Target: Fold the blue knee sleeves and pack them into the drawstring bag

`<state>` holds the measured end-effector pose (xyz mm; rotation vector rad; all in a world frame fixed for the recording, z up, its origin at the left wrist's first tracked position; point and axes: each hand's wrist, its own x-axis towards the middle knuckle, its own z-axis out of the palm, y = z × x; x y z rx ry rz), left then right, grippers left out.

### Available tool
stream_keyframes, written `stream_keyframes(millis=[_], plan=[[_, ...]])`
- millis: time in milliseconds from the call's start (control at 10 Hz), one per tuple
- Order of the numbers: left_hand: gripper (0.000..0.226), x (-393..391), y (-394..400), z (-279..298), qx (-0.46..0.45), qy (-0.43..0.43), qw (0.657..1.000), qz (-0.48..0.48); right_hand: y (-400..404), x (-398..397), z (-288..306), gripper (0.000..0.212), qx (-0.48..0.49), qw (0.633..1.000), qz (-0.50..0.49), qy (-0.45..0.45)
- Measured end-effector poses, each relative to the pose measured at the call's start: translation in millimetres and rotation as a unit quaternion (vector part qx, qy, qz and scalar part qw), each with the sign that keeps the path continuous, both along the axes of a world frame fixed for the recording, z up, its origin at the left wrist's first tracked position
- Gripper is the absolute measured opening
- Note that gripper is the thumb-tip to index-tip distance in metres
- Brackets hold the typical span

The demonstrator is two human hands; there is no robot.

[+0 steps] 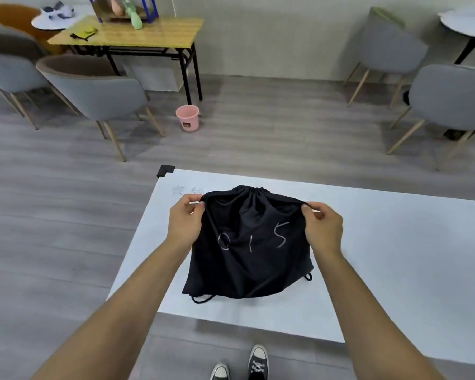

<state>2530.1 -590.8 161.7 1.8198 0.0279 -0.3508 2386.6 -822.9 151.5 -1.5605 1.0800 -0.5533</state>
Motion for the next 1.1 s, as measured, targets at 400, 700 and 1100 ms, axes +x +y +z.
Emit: stream_keyframes(millis=[400, 700, 1100], plan=[[0.032, -79.6, -13.2, -98.8, 0.341, -0.357, 0.858, -0.14, 7.2, -5.9, -89.9, 0.051, -0.396, 0.899, 0.179, 0.057], [0.066, -85.5, -1.2, -158.2, 0.522, -0.237, 0.775, -0.267, 3.3, -20.9, -144.0, 0.061, -0.388, 0.827, 0.281, 0.293], [0.059, -68.6, -19.6, -78.6, 0.459, -0.308, 0.793, -0.256, 15.9, -7.1, -65.2, 0.057, -0.369, 0.877, 0.267, 0.151]])
